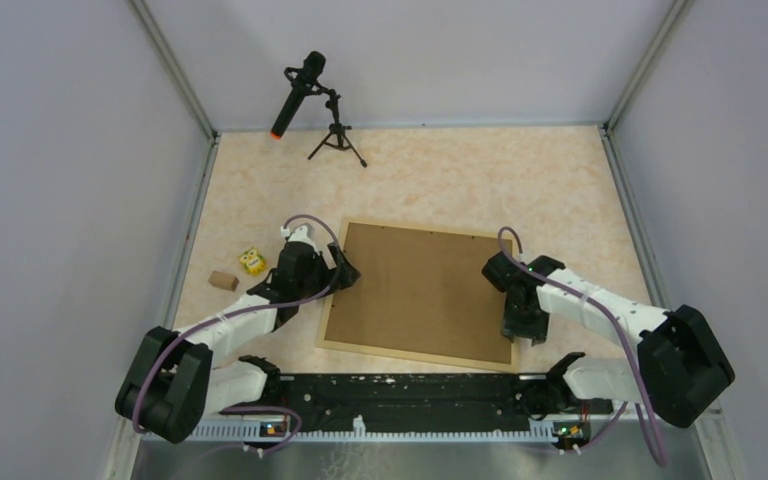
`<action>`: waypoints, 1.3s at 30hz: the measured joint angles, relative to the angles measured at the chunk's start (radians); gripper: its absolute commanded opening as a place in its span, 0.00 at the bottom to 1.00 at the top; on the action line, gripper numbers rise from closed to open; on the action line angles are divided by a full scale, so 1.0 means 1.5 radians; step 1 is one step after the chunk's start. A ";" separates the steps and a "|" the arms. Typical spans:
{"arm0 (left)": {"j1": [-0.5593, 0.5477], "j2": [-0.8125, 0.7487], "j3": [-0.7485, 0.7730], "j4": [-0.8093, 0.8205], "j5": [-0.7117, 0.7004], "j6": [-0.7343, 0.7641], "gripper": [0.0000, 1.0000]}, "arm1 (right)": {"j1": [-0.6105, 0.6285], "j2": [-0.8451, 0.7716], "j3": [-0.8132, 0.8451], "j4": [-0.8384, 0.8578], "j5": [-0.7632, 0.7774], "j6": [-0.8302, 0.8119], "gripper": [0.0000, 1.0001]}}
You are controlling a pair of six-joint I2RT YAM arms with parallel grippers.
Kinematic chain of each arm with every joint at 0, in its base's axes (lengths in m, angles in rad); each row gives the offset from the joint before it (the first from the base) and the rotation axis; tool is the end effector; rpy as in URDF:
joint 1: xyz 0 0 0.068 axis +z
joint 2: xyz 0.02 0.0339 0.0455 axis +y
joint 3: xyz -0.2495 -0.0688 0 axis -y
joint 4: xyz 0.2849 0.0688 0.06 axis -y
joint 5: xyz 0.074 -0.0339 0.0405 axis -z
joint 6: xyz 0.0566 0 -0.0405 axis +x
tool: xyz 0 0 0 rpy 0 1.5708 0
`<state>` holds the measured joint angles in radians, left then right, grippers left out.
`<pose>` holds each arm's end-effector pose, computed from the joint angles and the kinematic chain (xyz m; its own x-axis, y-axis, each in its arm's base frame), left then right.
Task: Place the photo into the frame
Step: Install the photo frame at the center of the board.
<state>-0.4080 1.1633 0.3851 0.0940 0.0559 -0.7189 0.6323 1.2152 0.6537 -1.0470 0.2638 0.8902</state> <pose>0.2441 -0.1090 0.1028 -0.7237 -0.4035 -0.5599 -0.0541 0.8419 -0.5369 0.1712 0.1071 0.1179 -0.9568 0.2291 -0.1788 0.2625 0.9454 -0.1933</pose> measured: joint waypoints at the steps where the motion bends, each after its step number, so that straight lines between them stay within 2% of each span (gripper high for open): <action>1: 0.000 0.000 0.000 0.000 0.000 0.000 0.98 | 0.000 0.000 0.000 0.001 -0.001 -0.001 0.43; 20: 0.004 0.000 0.000 0.000 0.006 0.000 0.98 | 0.000 0.017 0.002 0.021 -0.010 -0.030 0.42; 39: 0.007 0.000 0.000 0.001 0.010 0.000 0.98 | 0.000 0.101 0.041 0.012 -0.018 -0.077 0.43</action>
<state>-0.3977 1.1633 0.3851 0.0948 0.0711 -0.7189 0.6323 1.3670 0.7158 -1.0290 0.2371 0.7742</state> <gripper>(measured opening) 0.982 0.419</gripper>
